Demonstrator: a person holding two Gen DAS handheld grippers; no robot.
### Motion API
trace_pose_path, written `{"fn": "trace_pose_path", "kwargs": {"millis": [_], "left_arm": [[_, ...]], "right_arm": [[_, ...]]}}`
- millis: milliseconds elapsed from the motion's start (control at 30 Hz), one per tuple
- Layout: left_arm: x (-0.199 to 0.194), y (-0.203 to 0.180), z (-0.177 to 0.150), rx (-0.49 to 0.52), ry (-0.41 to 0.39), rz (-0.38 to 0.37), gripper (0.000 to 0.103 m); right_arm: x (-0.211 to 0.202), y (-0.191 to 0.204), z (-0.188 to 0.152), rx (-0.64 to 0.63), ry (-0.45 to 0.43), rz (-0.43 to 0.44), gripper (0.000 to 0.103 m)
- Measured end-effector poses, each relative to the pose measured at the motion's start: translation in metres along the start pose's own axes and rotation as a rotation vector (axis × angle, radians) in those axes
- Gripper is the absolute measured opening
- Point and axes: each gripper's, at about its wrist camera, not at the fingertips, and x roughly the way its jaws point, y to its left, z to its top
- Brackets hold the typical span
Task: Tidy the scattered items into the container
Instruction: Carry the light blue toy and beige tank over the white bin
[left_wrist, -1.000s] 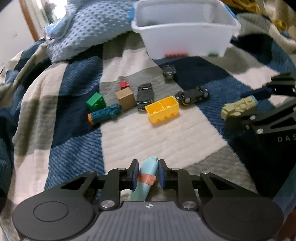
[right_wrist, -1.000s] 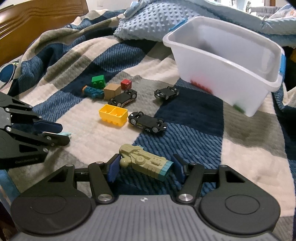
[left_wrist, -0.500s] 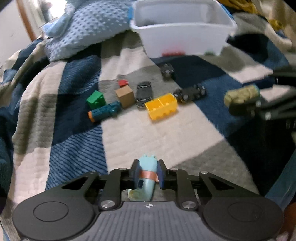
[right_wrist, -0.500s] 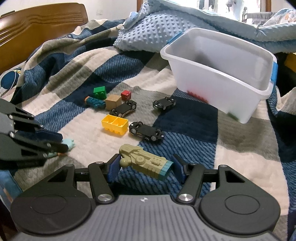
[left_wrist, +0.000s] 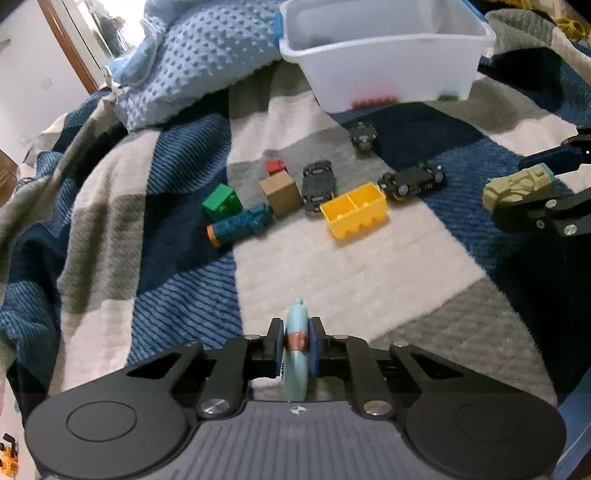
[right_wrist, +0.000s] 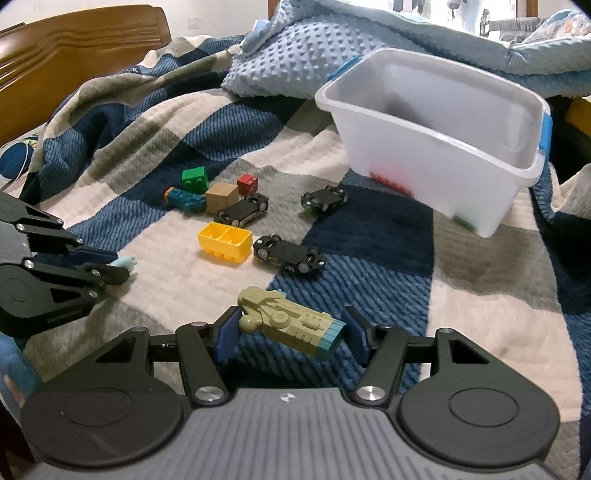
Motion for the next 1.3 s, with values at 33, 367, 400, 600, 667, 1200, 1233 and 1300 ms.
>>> {"fn": "trace_pose_path", "kwargs": {"millis": [33,367,400,600,667,1200,1233,1300], "left_arm": [[-0.002,0.001,0.001,0.001,-0.006,0.002,0.015],[-0.025,0.002,0.03,0.001,-0.087,-0.012,0.015],[-0.026,0.002,0.034,0.001,-0.095,-0.014,0.015],[-0.033,0.002,0.054,-0.003,-0.136,-0.02,0.015],[-0.036,0.002,0.06,-0.004,-0.147,-0.024,0.015],[-0.036,-0.015,0.184,0.025,-0.298,-0.086,0.015],[-0.034,-0.016,0.194,0.025,-0.308,-0.09,0.015],[-0.03,-0.02,0.211,0.034,-0.329,-0.089,0.015]], "right_arm": [[-0.001,-0.001,0.001,0.003,-0.006,-0.002,0.062],[-0.017,-0.017,0.021,0.018,-0.075,-0.02,0.062],[-0.019,-0.019,0.024,0.018,-0.084,-0.021,0.062],[-0.029,-0.027,0.037,0.025,-0.129,-0.026,0.062],[-0.03,-0.03,0.04,0.024,-0.138,-0.03,0.062],[-0.036,-0.089,0.114,0.089,-0.262,-0.142,0.062],[-0.033,-0.092,0.118,0.093,-0.265,-0.15,0.062],[-0.028,-0.1,0.125,0.099,-0.265,-0.167,0.062]]}}
